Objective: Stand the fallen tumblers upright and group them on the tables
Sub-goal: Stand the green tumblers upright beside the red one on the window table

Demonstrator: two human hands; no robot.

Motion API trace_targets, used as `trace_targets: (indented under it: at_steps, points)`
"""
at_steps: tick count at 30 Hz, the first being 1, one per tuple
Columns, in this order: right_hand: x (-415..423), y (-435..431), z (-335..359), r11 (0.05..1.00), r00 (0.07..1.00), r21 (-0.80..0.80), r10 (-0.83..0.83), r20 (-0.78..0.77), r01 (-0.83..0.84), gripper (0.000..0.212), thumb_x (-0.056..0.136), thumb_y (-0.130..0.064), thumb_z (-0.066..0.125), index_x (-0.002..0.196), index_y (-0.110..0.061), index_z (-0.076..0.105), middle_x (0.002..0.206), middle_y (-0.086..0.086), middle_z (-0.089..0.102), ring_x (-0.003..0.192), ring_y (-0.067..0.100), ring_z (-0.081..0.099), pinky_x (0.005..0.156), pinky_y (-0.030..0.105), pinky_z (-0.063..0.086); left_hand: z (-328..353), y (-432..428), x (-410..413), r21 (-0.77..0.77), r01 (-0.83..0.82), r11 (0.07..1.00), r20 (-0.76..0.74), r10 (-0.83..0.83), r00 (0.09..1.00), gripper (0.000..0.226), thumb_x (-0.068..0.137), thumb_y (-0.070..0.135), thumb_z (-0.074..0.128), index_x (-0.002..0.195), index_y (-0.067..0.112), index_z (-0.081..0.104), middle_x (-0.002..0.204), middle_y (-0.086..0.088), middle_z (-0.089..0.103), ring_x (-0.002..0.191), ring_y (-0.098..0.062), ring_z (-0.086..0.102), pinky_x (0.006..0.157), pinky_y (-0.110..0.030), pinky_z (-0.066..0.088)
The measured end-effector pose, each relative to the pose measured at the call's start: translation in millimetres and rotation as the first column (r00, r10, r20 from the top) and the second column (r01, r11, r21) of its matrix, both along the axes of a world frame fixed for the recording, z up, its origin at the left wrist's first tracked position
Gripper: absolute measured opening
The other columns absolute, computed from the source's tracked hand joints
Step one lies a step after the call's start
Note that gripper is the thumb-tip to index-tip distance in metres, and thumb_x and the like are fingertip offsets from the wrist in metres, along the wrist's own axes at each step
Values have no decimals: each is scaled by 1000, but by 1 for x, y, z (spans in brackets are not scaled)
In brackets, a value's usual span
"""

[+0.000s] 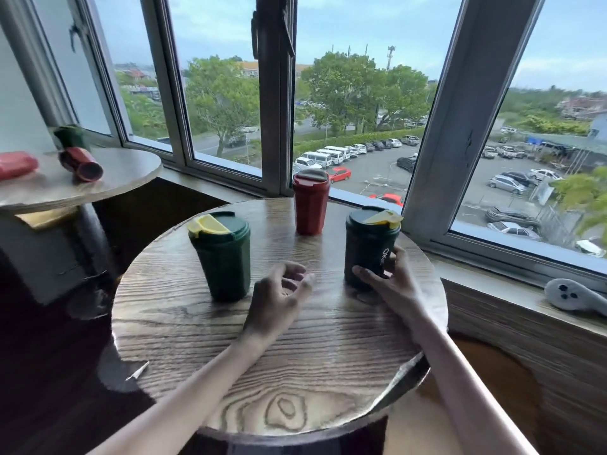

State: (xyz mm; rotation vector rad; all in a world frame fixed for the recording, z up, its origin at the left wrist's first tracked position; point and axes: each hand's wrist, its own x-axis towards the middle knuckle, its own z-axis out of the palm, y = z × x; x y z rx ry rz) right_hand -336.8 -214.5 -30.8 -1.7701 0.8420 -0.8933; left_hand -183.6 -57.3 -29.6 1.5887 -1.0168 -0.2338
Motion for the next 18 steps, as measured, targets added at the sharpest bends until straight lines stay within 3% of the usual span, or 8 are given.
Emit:
trace_targets:
  at_steps: [4,7,10,13,16,18]
  points:
    - [6,8,5,999,999,34,-34,39,32,61,75,-10,78,118,-13,34,92,-1,59,60,-7,61,49,9,47,-5,38,2,-125,-240,963,-143,222,965,22,78,24,74,84,13,56,72,2,55,59,-3,49,54,-13,42]
    - [7,10,9,997,998,72,-36,48,33,57,78,-7,74,118,-11,33,88,-1,56,49,-11,59,40,7,43,-11,48,24,-143,-420,896,-266,374,889,51,59,46,73,96,20,49,95,-4,54,82,-14,53,71,-24,46]
    - [6,20,16,997,997,61,-52,49,49,53,80,-5,71,115,-12,32,84,-3,55,46,-6,59,39,7,42,-11,43,51,-66,-515,855,-259,484,836,76,56,40,82,114,19,37,118,-10,42,111,-25,47,94,-40,46]
    - [5,24,19,996,996,56,-68,56,65,46,80,-2,71,108,-13,35,78,-6,53,47,-1,54,37,7,41,-9,39,74,14,-448,894,-183,442,878,88,57,33,88,122,21,30,127,-12,42,119,-25,43,99,-41,43]
    - [9,24,21,996,996,33,-79,42,78,36,78,2,71,97,-12,44,80,-2,54,46,-10,57,35,6,38,-4,40,84,36,-336,941,-127,338,933,84,47,45,83,114,23,40,115,-4,58,103,-21,58,87,-38,51]
    - [10,21,19,995,995,36,-92,32,90,41,77,1,73,103,-10,43,86,3,55,47,-14,56,35,7,38,-1,39,88,25,-326,945,-86,327,941,80,47,43,84,113,19,45,109,-3,61,96,-19,60,80,-33,52]
